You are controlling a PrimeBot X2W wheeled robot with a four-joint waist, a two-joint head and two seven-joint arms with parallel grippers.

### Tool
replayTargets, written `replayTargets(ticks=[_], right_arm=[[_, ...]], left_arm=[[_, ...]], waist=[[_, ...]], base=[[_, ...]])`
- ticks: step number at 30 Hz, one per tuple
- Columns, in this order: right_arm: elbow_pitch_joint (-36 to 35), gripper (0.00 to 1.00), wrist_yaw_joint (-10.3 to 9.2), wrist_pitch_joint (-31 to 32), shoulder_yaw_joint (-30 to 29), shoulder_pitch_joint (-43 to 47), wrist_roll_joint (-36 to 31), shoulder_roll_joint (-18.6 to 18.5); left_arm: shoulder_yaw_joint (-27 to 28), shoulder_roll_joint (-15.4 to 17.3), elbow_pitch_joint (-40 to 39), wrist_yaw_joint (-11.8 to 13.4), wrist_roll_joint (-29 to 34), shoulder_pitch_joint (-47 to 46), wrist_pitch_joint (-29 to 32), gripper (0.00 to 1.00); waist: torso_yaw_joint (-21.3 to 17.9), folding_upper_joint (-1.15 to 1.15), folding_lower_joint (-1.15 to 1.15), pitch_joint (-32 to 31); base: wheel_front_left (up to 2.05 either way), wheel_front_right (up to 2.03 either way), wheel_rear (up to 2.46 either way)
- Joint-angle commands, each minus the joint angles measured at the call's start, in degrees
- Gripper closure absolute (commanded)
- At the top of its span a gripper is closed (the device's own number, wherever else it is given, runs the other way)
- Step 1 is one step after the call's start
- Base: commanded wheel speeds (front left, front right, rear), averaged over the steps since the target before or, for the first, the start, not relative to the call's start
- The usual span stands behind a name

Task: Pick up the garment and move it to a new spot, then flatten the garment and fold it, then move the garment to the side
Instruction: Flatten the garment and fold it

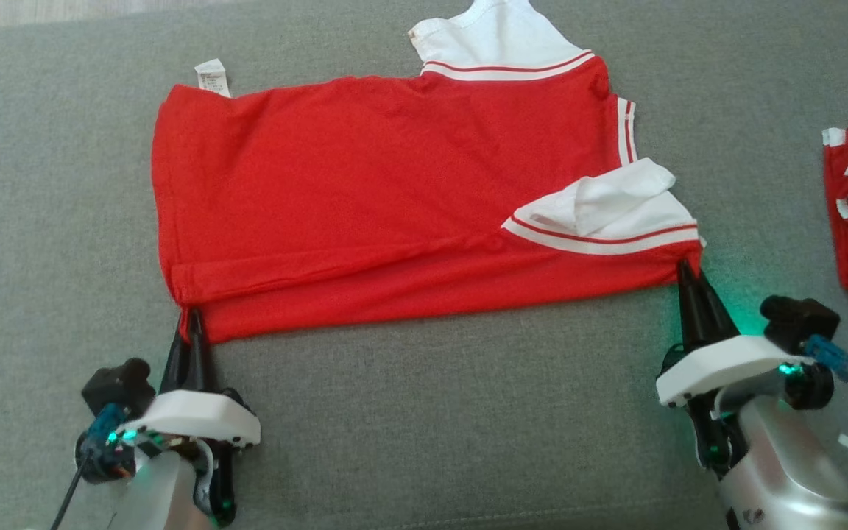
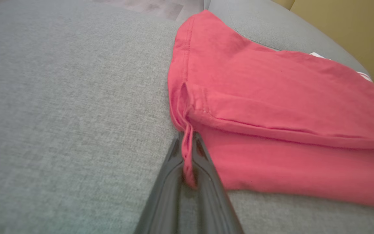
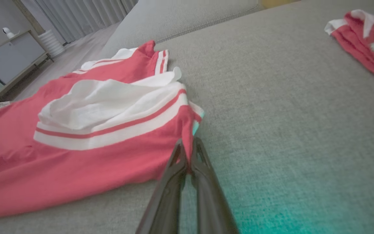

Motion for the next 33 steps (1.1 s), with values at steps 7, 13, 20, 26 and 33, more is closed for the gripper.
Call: replayTargets(ticks=[7, 13, 20, 26, 33], right_arm=[[-4.88, 1.00, 0.19, -0.22, 0.78, -4.33, 4.89, -0.23], [-4.14, 1.00, 0.19, 1.13, 2.58, -9.86, 9.09, -2.74], [-3.56, 1.00, 0.19, 4.57, 4.86, -5.38, 12.81, -6.16], [-4.97, 1.00, 0.19, 5.53, 5.67, 3.99, 15.18, -7.33], [-8.25, 0.00, 0.19, 4.45, 5.55, 9.68, 15.01, -7.56]], left_arm=[[4.32, 0.56, -9.37, -1.33, 1.86, -1.77, 0.45, 1.00], [7.30, 1.55, -11.61, -2.20, 5.62, -4.95, 0.45, 1.00], [8.42, 1.27, -6.35, -2.61, 5.97, 0.86, 0.45, 1.00], [8.02, 0.64, -3.91, -2.52, 3.97, 8.37, 0.45, 1.00], [3.18, 0.58, -5.68, -0.38, -1.04, 11.02, 0.45, 0.00]], waist=[[0.60, 0.00, 0.00, -3.18], [0.67, 0.00, 0.00, -7.79], [0.30, 0.00, 0.00, -11.32], [0.43, 0.00, 0.00, -10.56], [0.43, 0.00, 0.00, -7.92]], base=[[0.00, 0.00, 0.00], [0.00, 0.00, 0.00], [0.00, 0.00, 0.00], [0.00, 0.00, 0.00], [0.00, 0.00, 0.00]])
